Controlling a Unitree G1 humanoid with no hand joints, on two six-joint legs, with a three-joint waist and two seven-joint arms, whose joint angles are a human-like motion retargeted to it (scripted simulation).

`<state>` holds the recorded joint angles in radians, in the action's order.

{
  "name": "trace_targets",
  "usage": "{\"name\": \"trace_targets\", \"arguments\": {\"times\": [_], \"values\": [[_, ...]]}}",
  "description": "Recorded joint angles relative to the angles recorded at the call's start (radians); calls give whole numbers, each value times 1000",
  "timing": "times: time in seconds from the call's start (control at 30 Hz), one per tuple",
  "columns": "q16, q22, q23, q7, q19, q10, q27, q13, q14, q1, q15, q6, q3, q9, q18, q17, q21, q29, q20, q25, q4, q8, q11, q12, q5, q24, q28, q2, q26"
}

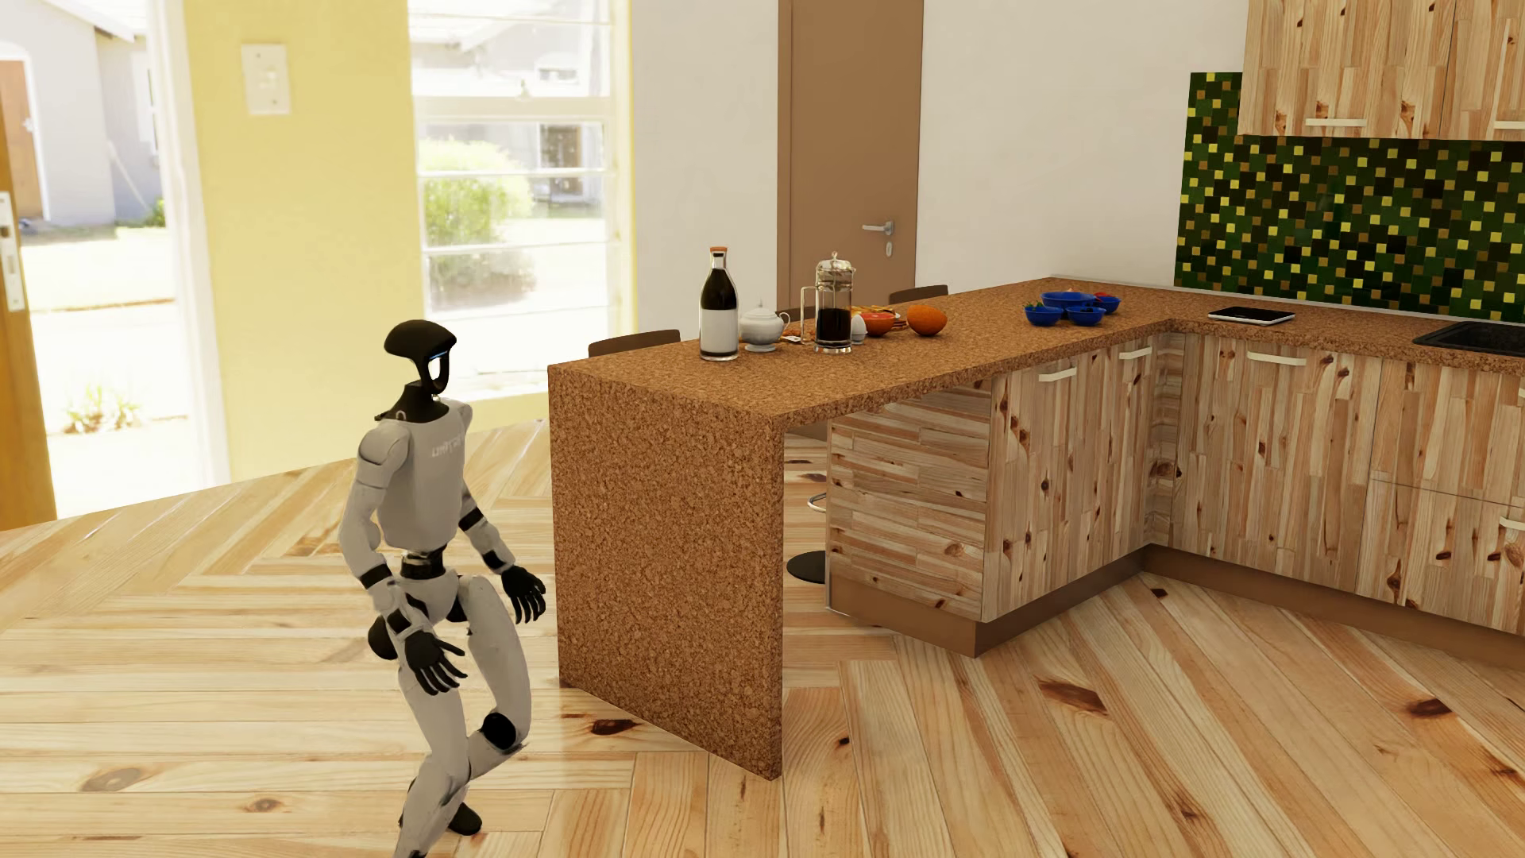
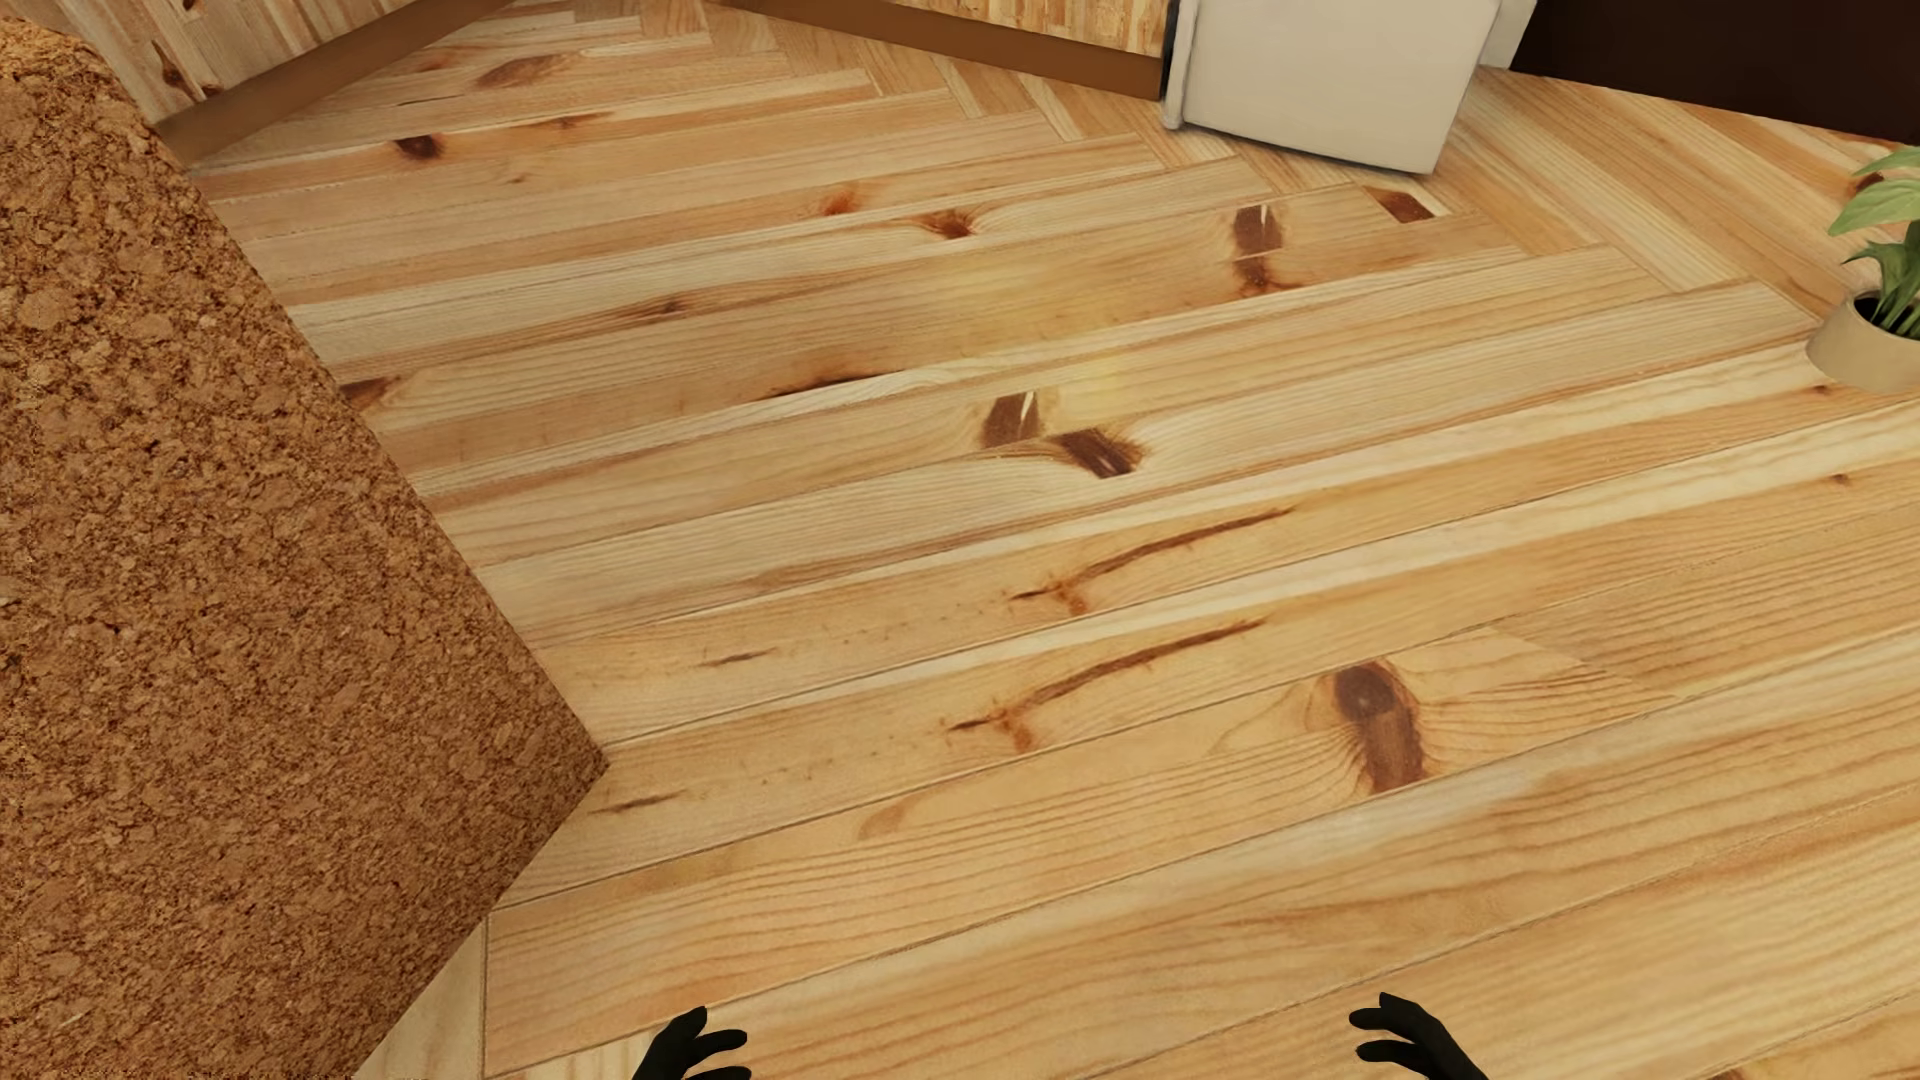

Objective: Walk around the corner

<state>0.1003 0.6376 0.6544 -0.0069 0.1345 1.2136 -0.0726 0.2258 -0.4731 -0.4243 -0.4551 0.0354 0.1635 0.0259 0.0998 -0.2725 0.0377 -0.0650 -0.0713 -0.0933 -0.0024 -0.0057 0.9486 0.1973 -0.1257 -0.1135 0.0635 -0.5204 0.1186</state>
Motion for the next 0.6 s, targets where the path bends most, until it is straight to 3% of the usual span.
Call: {"name": "trace_targets", "arguments": {"times": [0.03,0.1,0.13,0.17,0.2,0.23,0.3,0.37,0.4,0.43,0.47,0.5,0.53,0.57,0.6], "values": [[11,7,1,39,-17,37,47,-31,48,-36,-23,13,40,-10,-4,1,6,-36,17,32,16,-36,-48,27,-6,0,-60,72,-25],[68,-41,-113,96,6,-38,148,-146,3,-87,-55,25,136,-18,-45,85,36,-111,52,99,25,-97,-138,84,-24,23,-153,211,-32],[88,-2,-119,74,29,-188,118,-228,-54,-70,-3,40,126,-14,-48,128,70,-117,34,119,46,-84,0,122,-18,43,-151,187,-40],[115,93,-65,60,50,-238,39,-260,-98,-28,119,20,94,-11,-31,179,73,-101,-24,120,33,-28,193,128,-1,61,-124,108,-43],[117,127,-44,40,62,-273,-37,-205,-122,28,159,-18,57,-3,-32,174,89,-65,-28,103,11,22,321,111,52,68,-89,24,-23],[96,76,-39,15,68,-324,-74,-127,-135,89,92,-59,-2,8,-33,152,48,-17,-20,70,-15,29,308,94,68,60,-49,-60,8],[66,8,-53,-24,82,-357,-51,2,-162,204,66,-121,-94,42,-55,94,3,57,-7,3,-47,16,106,10,72,79,51,-182,68],[53,-34,25,-17,103,-70,-36,17,2,128,212,-152,-74,51,-17,28,-28,54,15,-4,-73,9,-80,-70,44,89,66,-177,93],[48,-5,39,4,43,82,-26,-14,169,46,186,-103,-31,57,-11,-15,-19,19,10,20,-42,-35,-62,-75,37,89,27,-131,87],[61,11,-4,39,-76,125,7,-90,167,-37,142,-53,15,67,-32,-23,-29,-28,38,54,-17,-70,-73,-19,30,90,-36,-67,69],[77,-26,-62,65,-102,79,32,-158,80,-100,101,-5,74,69,-47,0,-14,-74,56,88,12,-98,-86,49,19,101,-90,-2,63],[81,-32,-126,72,-22,-41,45,-208,-16,-138,58,33,126,47,-64,38,17,-109,81,113,43,-118,-96,105,1,126,-118,52,53],[88,31,-87,51,20,-214,6,-263,-13,-115,74,60,120,27,-69,100,51,-122,42,121,61,-87,33,146,-5,151,-106,39,36],[100,103,-46,52,39,-248,-40,-261,-32,-65,147,51,102,13,-59,146,101,-118,-22,115,33,-21,177,151,-6,159,-82,-9,28],[113,118,-43,42,45,-280,-80,-198,-55,-11,185,26,74,9,-59,132,149,-92,-46,97,0,21,231,121,12,140,-64,-52,33]]}}
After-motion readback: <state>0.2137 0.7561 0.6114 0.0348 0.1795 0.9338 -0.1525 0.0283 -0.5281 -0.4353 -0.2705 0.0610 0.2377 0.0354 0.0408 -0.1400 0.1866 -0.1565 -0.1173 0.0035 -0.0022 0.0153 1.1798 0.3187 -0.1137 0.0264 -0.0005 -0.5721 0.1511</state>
